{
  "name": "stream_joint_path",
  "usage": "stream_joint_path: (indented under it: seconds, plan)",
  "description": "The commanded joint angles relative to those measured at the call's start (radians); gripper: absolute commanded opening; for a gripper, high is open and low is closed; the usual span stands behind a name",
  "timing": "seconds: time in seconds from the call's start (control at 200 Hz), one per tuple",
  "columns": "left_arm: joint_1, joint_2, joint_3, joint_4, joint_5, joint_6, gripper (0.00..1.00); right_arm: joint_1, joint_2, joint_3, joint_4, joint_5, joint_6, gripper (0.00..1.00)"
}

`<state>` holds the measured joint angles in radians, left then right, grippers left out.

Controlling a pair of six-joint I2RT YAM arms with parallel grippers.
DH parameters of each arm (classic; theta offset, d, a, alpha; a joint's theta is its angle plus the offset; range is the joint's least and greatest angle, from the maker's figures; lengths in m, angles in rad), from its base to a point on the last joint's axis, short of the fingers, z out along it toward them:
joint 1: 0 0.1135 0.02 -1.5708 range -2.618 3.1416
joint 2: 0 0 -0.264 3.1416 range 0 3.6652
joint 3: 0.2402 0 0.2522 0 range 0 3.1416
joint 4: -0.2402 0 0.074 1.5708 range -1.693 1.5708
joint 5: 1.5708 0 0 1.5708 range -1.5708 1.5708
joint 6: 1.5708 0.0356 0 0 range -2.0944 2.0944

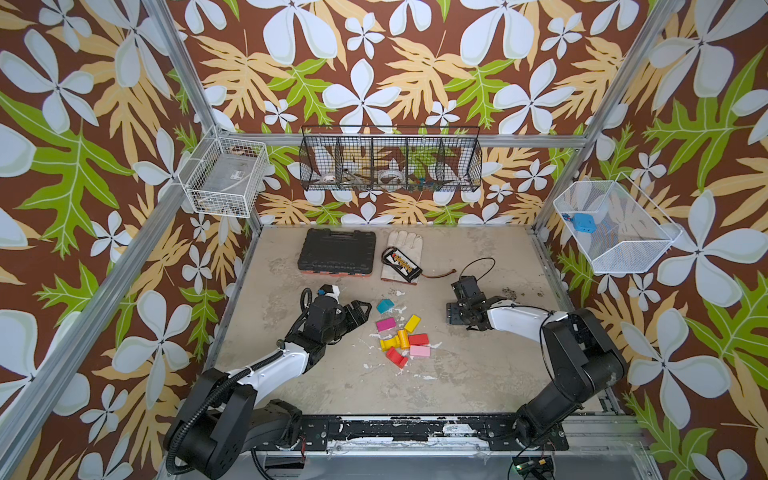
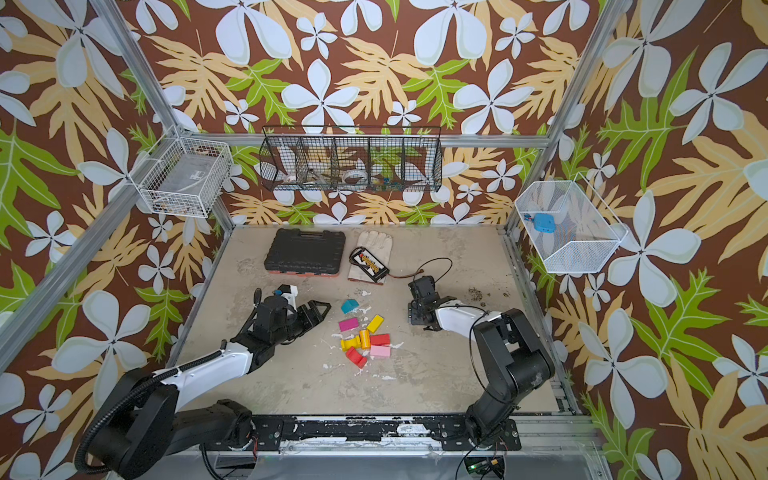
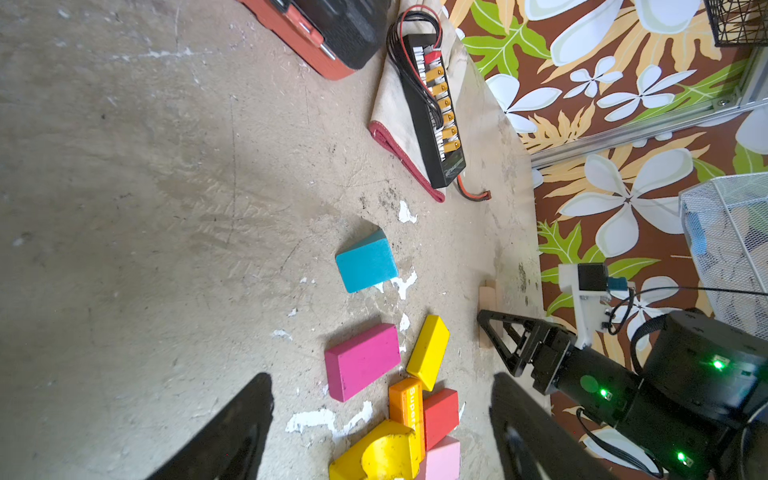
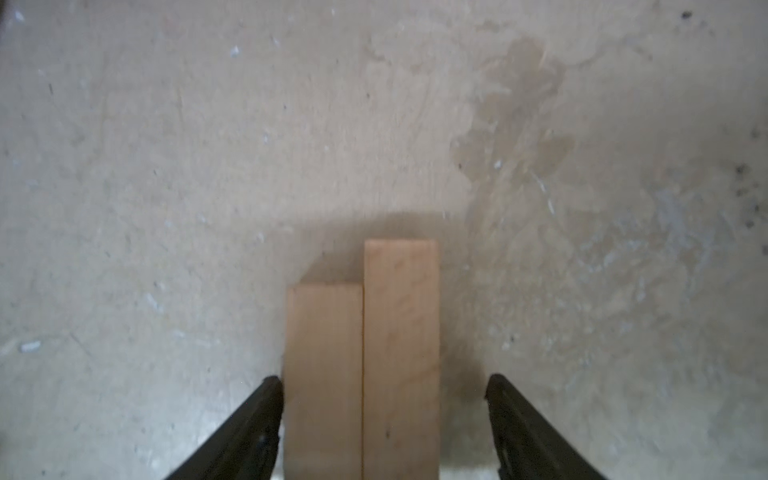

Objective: Build the wood block tower
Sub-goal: 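Lower the second plank next to the first and open the right gripper, then raise the open right gripper off the planks and back toward the block pile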

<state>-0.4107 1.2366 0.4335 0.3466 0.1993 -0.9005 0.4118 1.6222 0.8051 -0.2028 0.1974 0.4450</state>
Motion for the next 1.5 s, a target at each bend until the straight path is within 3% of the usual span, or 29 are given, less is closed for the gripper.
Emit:
stream_joint_path:
  seconds: [0.0,0.371,0.601,0.736,1.497]
  plan:
    - [-0.002,0.001,0.011,0.002,-0.004,0.003,0.83,0.004,-0.060,-0.042,-0.015,-0.011,0.014,0.82]
    - [-0.005,0.020,0.017,0.010,-0.004,0.001,0.83,0.059,-0.163,-0.121,-0.015,0.030,0.015,0.84]
    - [-0.007,0.017,0.017,0.009,-0.006,0.001,0.83,0.060,-0.171,-0.122,-0.032,0.042,0.022,0.69]
    - [-0.007,0.015,0.019,0.005,-0.010,0.003,0.83,0.058,-0.179,-0.134,-0.032,0.033,0.021,0.68]
    - [-0.008,-0.012,0.020,-0.019,-0.021,0.012,0.83,0.059,-0.078,-0.083,-0.054,0.065,0.020,0.65]
